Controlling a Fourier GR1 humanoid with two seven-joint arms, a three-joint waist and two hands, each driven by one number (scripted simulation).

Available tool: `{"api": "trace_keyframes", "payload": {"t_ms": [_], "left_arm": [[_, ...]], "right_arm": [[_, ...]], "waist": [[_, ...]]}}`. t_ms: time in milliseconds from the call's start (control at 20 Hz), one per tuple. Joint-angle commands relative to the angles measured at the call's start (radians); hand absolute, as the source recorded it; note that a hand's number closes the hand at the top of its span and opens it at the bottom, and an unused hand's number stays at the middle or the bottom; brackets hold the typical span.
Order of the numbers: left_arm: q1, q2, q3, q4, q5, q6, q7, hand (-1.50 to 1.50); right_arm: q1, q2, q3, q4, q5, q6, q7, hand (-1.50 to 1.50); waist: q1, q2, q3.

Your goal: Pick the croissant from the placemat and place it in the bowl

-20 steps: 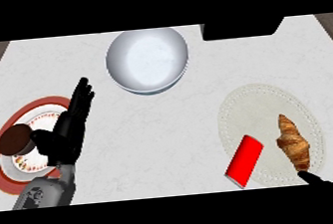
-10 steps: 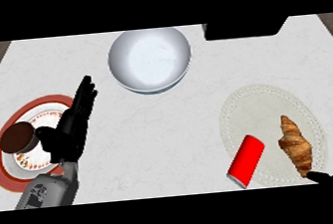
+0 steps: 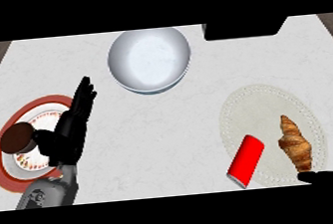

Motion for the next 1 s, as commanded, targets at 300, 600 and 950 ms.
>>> {"api": "trace_keyframes", "payload": {"t_ms": [300, 600, 950], "left_arm": [[0.0, -0.086, 0.009, 0.025, -0.081, 0.009, -0.025, 0.0], [-0.004, -0.084, 0.045, 0.02, -0.088, -0.039, 0.006, 0.0], [0.011, -0.095, 0.077, 0.036, -0.103, -0.072, -0.008, 0.0]], "right_arm": [[0.026, 0.122, -0.072, 0.084, -0.037, 0.1, -0.202, -1.5], [0.12, 0.182, -0.123, -0.012, -0.069, 0.151, -0.233, -1.5], [0.067, 0.282, -0.11, 0.076, -0.052, 0.168, -0.252, -1.5]], "waist": [[-0.005, 0.0, 0.0], [-0.007, -0.001, 0.0], [-0.004, 0.0, 0.0]]}}
